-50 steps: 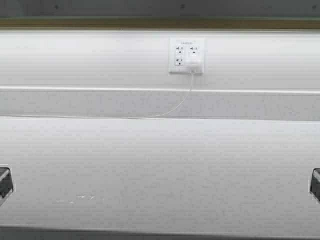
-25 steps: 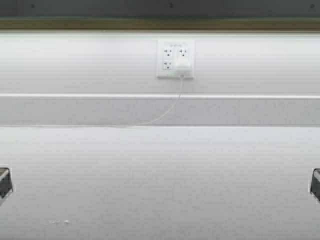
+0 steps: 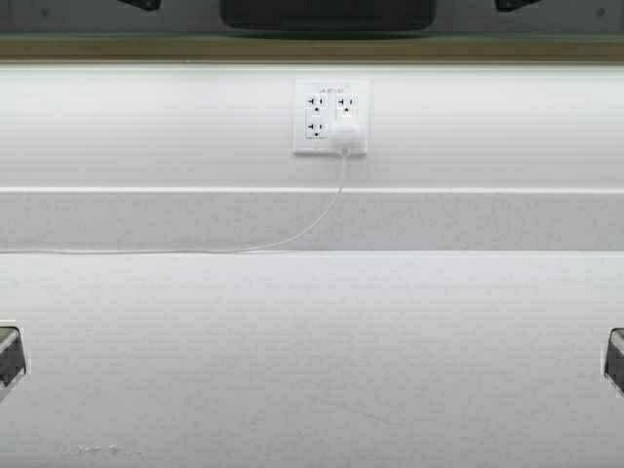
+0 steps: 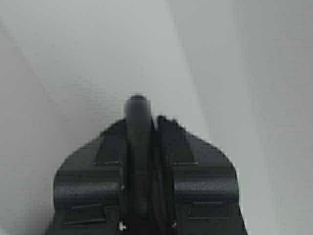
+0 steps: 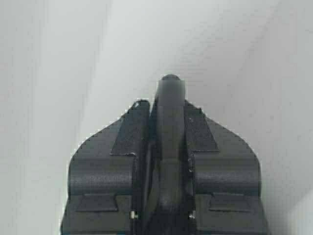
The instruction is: Open the cabinet, put the pot inside, then close it
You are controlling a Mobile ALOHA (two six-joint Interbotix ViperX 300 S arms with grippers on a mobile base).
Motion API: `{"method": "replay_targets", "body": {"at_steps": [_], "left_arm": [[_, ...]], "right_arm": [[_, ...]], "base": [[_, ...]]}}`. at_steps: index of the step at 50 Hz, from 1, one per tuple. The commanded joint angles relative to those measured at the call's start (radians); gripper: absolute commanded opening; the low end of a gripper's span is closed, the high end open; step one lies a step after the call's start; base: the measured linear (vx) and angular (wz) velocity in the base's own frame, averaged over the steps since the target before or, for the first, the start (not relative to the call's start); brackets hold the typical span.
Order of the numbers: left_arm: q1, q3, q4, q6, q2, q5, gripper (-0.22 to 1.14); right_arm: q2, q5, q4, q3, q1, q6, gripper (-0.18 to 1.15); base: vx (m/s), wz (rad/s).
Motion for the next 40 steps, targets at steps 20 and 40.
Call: {"method": "replay_targets", "body": {"at_steps": [20, 40], "left_arm": [[-0.069, -0.06, 0.021, -0.029, 0.097, -0.028, 0.04], [-0.06, -0.098, 0.002, -0.08, 0.15, -0.107, 0.1]], "right_arm": [[0.103, 0.0, -0.035, -0.101, 0.071, 0.009, 0.08], [0.173, -0.02, -0.035, -0.161, 0.052, 0.048, 0.39]], "base": [[0.01, -0.01], [0.0, 0.0]]}}
